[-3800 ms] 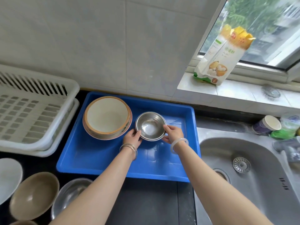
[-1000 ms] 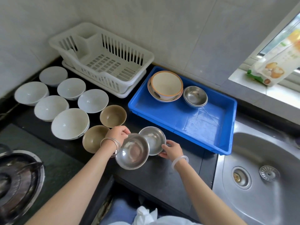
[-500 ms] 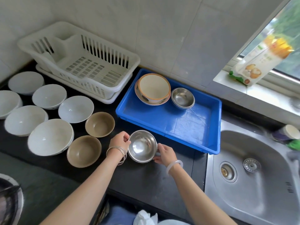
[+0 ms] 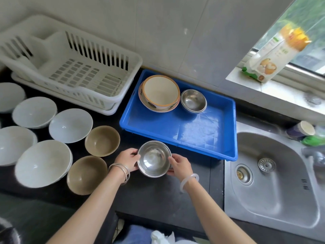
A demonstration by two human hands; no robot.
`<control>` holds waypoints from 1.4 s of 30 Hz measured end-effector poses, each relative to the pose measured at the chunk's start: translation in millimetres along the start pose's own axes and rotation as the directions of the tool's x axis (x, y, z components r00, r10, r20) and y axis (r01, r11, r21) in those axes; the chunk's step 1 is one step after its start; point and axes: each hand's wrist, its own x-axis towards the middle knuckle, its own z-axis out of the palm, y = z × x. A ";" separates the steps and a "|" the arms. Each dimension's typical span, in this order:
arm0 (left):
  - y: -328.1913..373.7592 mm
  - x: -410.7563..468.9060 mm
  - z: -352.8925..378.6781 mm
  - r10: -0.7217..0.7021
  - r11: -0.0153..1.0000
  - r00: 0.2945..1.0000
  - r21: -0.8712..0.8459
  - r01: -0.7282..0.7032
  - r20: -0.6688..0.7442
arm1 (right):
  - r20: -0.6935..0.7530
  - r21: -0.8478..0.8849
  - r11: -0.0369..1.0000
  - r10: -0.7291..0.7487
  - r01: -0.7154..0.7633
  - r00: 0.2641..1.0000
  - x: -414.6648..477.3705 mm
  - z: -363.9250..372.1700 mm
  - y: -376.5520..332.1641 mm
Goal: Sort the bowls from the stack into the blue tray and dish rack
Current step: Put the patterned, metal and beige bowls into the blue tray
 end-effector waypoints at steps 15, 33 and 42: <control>137.2 28.7 59.3 0.199 0.927 0.980 -0.320 -0.195 -0.021 | -0.223 0.074 0.972 -0.203 0.224 0.953 56.4 -95.5 -109.3; 212.6 120.9 156.0 0.415 0.882 0.875 0.348 -0.319 -0.249 | -0.356 -0.081 0.985 -0.171 0.152 0.919 182.7 -156.8 -142.7; 202.2 125.2 171.3 0.430 0.828 0.868 0.492 -0.269 -0.249 | -0.335 -0.244 0.950 -0.270 0.194 0.903 187.4 -149.8 -133.5</control>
